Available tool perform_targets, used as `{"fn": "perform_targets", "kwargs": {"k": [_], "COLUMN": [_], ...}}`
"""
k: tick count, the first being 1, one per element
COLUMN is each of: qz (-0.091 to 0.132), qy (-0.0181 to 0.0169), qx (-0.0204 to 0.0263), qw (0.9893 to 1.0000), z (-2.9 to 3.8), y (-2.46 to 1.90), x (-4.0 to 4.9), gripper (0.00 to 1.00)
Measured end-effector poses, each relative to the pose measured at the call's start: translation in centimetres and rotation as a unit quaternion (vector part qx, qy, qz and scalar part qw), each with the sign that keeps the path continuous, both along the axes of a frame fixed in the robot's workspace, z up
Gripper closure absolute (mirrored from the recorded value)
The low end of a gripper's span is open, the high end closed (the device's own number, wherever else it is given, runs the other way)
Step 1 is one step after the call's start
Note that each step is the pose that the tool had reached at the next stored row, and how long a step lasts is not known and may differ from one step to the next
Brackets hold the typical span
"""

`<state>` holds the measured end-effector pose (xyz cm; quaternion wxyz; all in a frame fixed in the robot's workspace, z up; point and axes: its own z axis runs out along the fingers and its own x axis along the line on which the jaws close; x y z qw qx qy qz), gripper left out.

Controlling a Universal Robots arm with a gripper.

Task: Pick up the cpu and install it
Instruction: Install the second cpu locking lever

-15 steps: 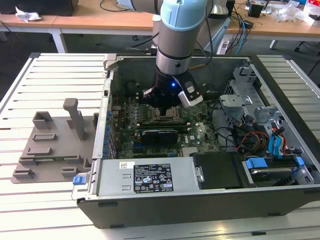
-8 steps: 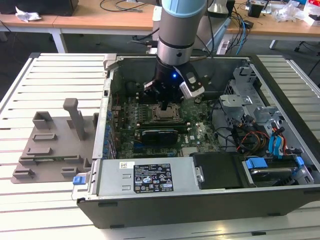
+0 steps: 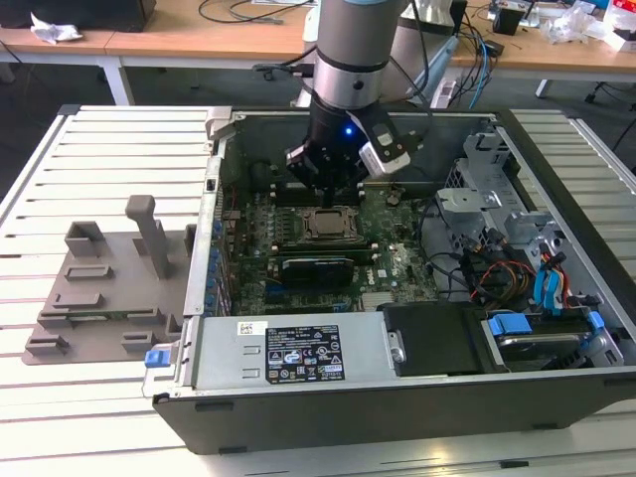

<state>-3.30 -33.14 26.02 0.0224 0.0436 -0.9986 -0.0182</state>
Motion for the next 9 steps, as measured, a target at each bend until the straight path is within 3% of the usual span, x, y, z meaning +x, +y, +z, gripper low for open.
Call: {"fn": "perform_targets", "kwargs": {"k": [2,9], "qz": [0.0,0.0], "qy": [0.0001,0.0], "qx": [-0.0019,-0.0019], "qw": [1.0,1.0], "z": [0.54,0.57], "y": [0.09,0.09], "x": [0.01,0.02], "gripper": [0.89,0.89]}}
